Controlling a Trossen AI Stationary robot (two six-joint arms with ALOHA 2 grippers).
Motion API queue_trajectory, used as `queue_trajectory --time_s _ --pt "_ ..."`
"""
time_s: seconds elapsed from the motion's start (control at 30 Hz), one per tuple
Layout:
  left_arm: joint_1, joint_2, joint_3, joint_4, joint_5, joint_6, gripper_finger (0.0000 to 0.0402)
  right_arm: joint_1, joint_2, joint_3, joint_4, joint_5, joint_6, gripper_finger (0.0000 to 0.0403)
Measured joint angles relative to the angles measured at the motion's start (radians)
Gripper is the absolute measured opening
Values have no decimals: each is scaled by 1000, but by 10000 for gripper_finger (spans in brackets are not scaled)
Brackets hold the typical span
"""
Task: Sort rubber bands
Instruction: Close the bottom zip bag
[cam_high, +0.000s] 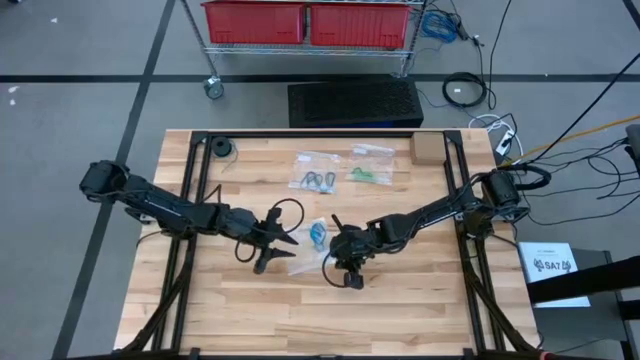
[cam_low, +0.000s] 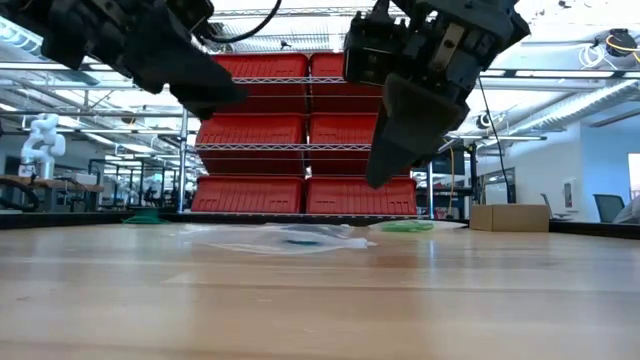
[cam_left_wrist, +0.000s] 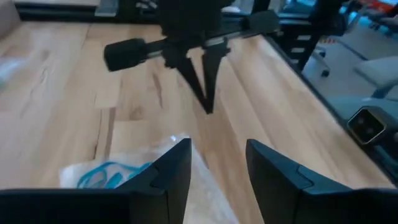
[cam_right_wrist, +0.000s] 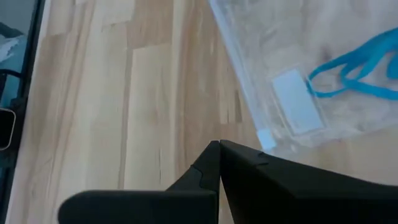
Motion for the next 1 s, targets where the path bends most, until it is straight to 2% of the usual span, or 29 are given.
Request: queue_trajectory --time_s 0.17,0.37,0.43,0.63,0.8,0.87,0.93,1.0 --pt "31 0 0 -48 -42 4 158 0 23 1 6 -31 2 0" --pt "132 1 0 -135 -152 29 156 -7 96 0 -14 -31 0 0" --pt "169 6 0 -165 -159 28 150 -18 109 0 -11 -20 0 0" --pt "212 42 0 -219 -21 25 111 -80 113 0 -20 154 12 0" --pt "200 67 0 -235 51 17 77 -149 106 15 -102 402 36 0" --pt "193 68 0 -238 55 6 65 -167 81 19 -127 450 26 0" --pt "190 67 0 -233 55 8 54 -178 42 22 -111 398 2 0" --pt "191 62 0 -215 41 27 43 -181 12 23 -66 263 -28 0"
